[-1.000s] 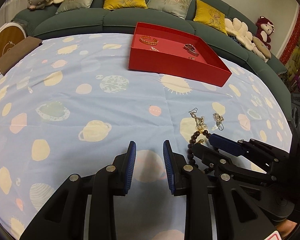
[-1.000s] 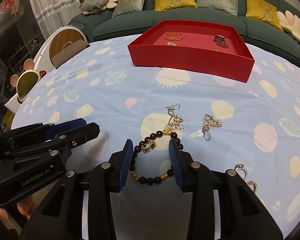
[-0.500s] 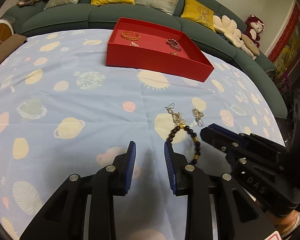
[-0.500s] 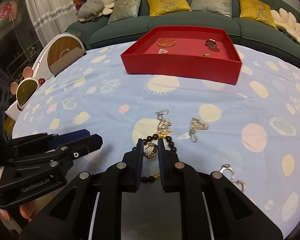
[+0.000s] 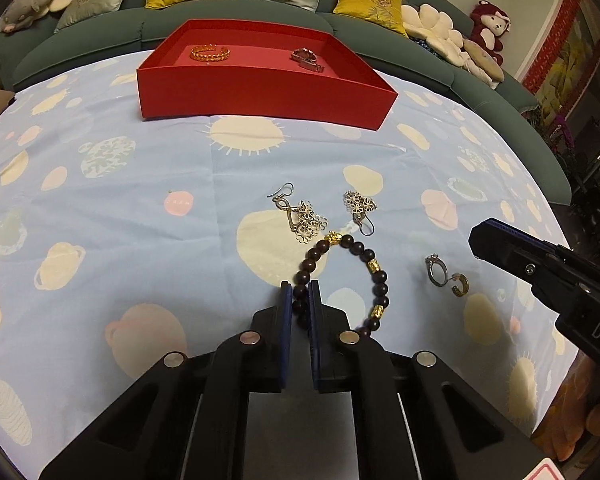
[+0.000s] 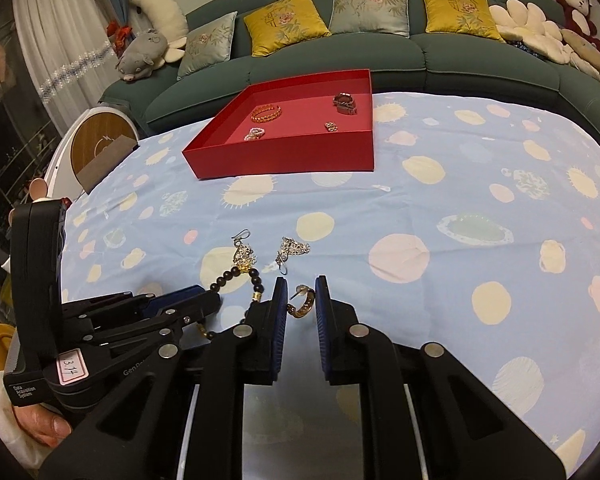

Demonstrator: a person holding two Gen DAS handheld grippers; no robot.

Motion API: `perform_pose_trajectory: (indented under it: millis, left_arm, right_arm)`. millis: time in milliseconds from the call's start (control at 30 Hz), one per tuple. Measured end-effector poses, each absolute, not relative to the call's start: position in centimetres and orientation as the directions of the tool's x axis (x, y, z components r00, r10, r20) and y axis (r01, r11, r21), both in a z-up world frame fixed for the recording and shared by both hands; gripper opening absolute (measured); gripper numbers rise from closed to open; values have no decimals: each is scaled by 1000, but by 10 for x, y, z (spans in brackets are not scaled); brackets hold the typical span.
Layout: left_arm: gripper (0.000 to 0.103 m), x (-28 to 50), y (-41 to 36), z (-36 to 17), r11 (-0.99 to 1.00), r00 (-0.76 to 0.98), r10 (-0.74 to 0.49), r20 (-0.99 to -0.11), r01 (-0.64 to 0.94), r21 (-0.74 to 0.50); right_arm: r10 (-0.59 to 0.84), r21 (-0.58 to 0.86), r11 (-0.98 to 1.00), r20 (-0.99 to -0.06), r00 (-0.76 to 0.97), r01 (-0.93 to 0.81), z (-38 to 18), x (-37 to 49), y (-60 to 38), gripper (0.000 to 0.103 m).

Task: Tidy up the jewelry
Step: 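Close the left tool on the dark bead bracelet while the right tool grasps the gold hoop earring, then carry the bead bracelet with the left tool and the hoop earring with the right tool over the red tray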

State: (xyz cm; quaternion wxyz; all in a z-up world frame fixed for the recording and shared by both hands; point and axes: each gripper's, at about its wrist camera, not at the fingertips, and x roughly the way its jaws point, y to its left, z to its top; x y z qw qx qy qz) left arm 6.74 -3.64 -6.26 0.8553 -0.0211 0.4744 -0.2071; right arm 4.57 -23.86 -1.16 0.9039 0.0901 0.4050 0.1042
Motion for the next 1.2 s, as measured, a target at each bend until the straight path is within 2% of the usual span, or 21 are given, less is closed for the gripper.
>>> perform_pose_trajectory:
  millis: [233, 733, 1200]
  left_arm:
    - [5, 56, -37, -57, 899, 459, -397, -795, 370, -236]
    - [5, 31, -30, 3, 850, 513, -499, -698, 448, -278]
    - [5, 58, -14, 57, 871, 604, -477, -639, 423, -250]
  right_arm:
    - [259, 256, 961, -706, 660, -104, -8, 45, -243, 13]
    - [266, 254, 959, -671, 692, -122, 8, 41, -239, 14]
    - [285, 271, 952, -618, 733, -142, 38, 53, -234, 14]
